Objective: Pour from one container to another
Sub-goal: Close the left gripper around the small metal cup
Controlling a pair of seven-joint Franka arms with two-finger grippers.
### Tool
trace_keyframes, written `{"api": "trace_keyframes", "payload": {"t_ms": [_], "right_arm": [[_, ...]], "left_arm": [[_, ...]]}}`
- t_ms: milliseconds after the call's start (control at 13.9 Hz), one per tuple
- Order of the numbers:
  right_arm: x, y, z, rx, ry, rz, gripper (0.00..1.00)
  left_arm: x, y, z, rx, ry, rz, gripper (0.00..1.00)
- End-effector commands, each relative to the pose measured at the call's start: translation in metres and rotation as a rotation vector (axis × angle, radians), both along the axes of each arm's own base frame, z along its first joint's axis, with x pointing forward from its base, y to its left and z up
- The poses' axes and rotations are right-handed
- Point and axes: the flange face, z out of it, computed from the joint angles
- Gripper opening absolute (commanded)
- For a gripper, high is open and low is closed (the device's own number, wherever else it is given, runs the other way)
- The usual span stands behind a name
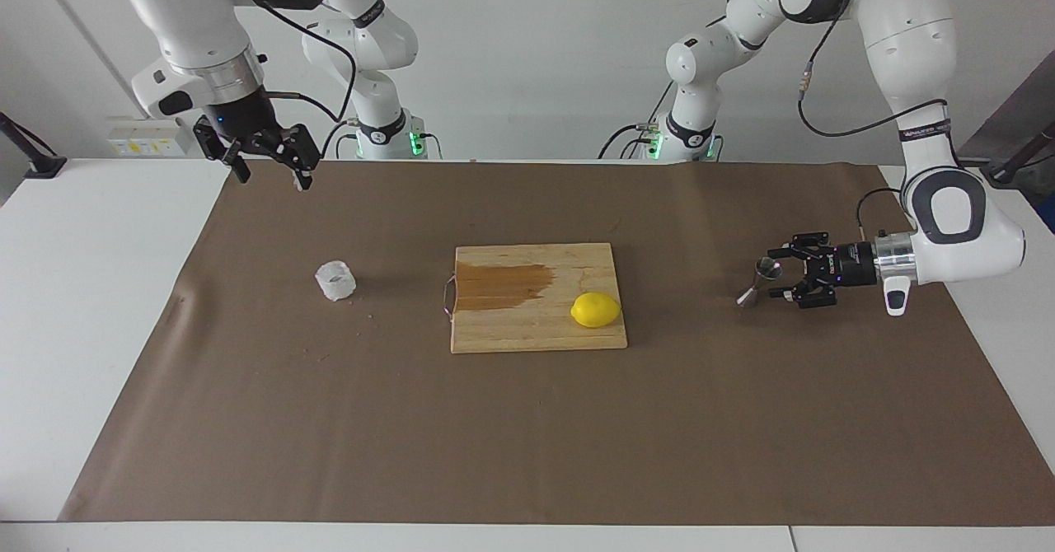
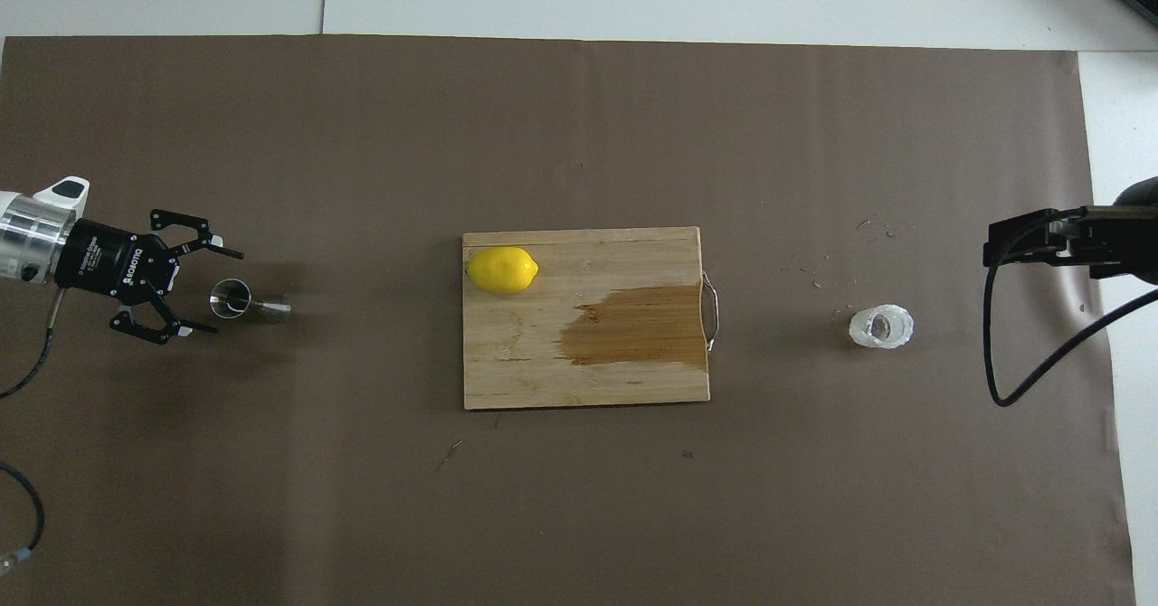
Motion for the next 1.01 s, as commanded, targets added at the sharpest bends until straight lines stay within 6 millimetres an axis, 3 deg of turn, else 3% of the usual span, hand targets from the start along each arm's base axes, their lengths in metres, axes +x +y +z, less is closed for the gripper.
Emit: {"api": "trace_keyframes", "payload": {"t_ms": [0, 288, 432, 937], "right_arm": [[-0.0064, -0.0035, -0.0001, 0.016, -0.002, 0.018, 1.00], [-0.0064, -0.0027, -0.0001, 0.016, -0.002, 0.019, 1.00], [-0.0064, -0.0035, -0.0001, 0.016, -0.002, 0.018, 1.00], [-0.0068, -0.0035, 0.0007, 0.016, -0.004, 0.018, 1.00]], "left_arm": [[-0.0072, -0.0023, 0.0005, 0.013, 0.002, 0.002, 0.95], [-0.0063, -0.0020, 0.0007, 0.012, -0.002, 0.009, 0.94], [-0.0057, -0.0027, 0.0008, 0.011, -0.008, 0.007, 0.84], [-0.0046, -0.0065, 0.0019, 0.002, -0.010, 0.008, 0.84]]}}
